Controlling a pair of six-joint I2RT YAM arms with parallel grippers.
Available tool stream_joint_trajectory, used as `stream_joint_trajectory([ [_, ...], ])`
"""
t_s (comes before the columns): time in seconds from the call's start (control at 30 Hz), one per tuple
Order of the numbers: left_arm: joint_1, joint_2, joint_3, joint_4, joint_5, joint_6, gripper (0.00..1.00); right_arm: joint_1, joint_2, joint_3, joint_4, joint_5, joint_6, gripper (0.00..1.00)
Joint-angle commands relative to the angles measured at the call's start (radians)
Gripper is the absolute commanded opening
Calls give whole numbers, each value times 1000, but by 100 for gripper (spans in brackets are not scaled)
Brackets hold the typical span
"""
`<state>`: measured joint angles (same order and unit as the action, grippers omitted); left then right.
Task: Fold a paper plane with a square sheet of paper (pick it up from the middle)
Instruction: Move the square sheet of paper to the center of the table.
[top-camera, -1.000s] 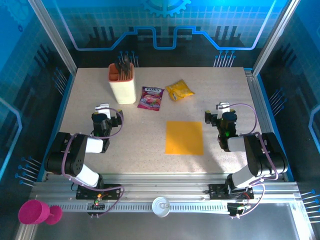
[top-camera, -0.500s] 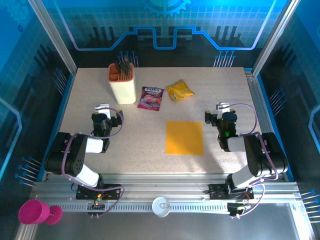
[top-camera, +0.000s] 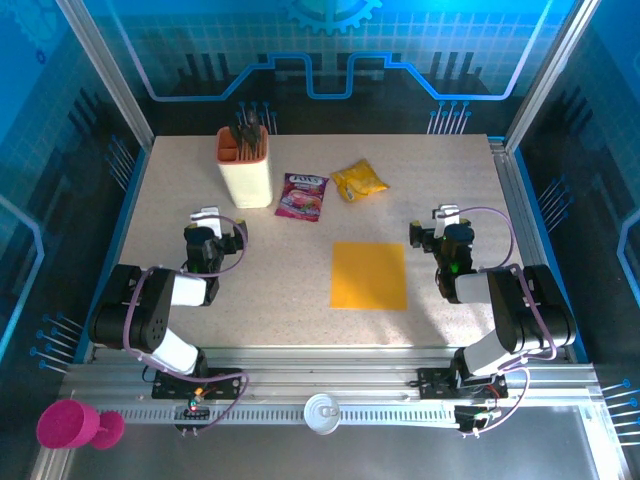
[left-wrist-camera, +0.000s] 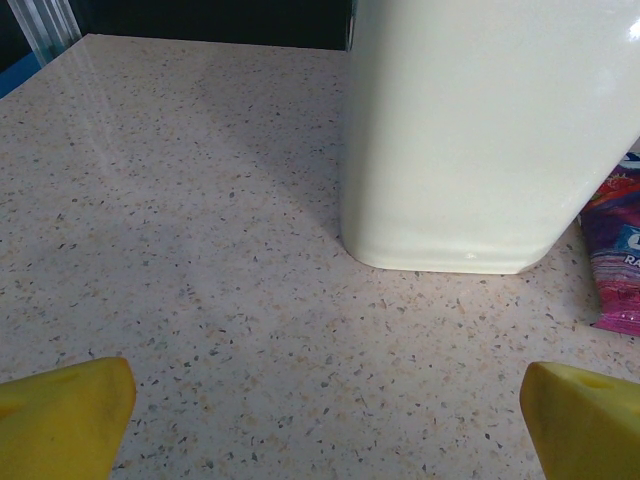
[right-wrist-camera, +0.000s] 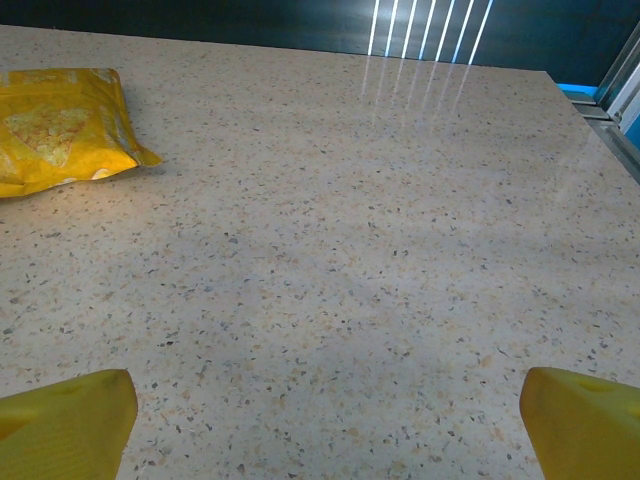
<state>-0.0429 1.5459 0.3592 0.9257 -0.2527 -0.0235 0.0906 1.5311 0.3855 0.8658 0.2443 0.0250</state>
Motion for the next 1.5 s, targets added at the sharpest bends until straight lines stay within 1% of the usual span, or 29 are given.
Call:
stream_joint_trajectory([
  [0.0,6,9,10,31,17,7,100,1,-4,10,31,15,-4,99],
  [0.03,3,3,6,40,-1,10,100,11,-29,14,-2,36,-1,99],
  [0.07,-5,-15,6,25,-35,6,100,13,-49,13,-16,18,-12,99],
  [0.1,-6,-48,9,-12,-47,0,100,34,-70,21,-37,71,-26,99],
  [0.17,-9,-111,27,-93,-94,-8,100,66,-138,61,-158,145,-41,99],
  [0.23,-10,-196,64,-229,-148,-31,100,83,-216,147,-364,168,-22,99],
  [0.27,-11,-236,93,-314,-160,-48,100,81,-250,222,-533,154,26,99],
  [0.3,-12,-275,131,-412,-162,-72,100,78,-265,285,-653,130,54,99],
  [0.37,-17,-343,223,-635,-149,-148,100,77,-290,360,-774,149,146,99],
  [0.4,-26,-366,267,-727,-141,-187,100,63,-302,385,-826,130,214,99],
  [0.43,-37,-388,304,-805,-117,-214,100,34,-312,413,-886,60,274,99],
  [0.5,-97,-417,371,-931,-119,-248,100,-42,-324,460,-981,-154,401,99],
  [0.57,-176,-437,431,-1044,-118,-275,100,-75,-316,473,-1013,-348,445,99],
  [0.63,-253,-448,478,-1153,-118,-324,100,-60,-292,468,-1014,-483,453,99],
  [0.73,-362,-459,517,-1274,-118,-402,100,8,-243,448,-1038,-583,483,99],
  [0.77,-393,-463,515,-1299,-116,-435,100,43,-227,436,-1049,-570,501,99],
  [0.87,-458,-476,492,-1335,-110,-509,100,141,-201,366,-1005,-550,563,99],
  [0.97,-488,-499,449,-1327,-105,-550,100,223,-179,305,-968,-490,622,99],
  [1.03,-490,-508,428,-1323,-102,-567,100,266,-167,254,-908,-465,668,99],
  [1.2,-491,-518,400,-1312,-97,-563,100,360,-130,187,-847,-356,745,99],
  [1.27,-491,-517,400,-1314,-100,-557,100,389,-106,169,-814,-336,775,99],
  [1.47,-491,-518,395,-1308,-99,-545,100,468,-13,184,-766,-290,826,99],
])
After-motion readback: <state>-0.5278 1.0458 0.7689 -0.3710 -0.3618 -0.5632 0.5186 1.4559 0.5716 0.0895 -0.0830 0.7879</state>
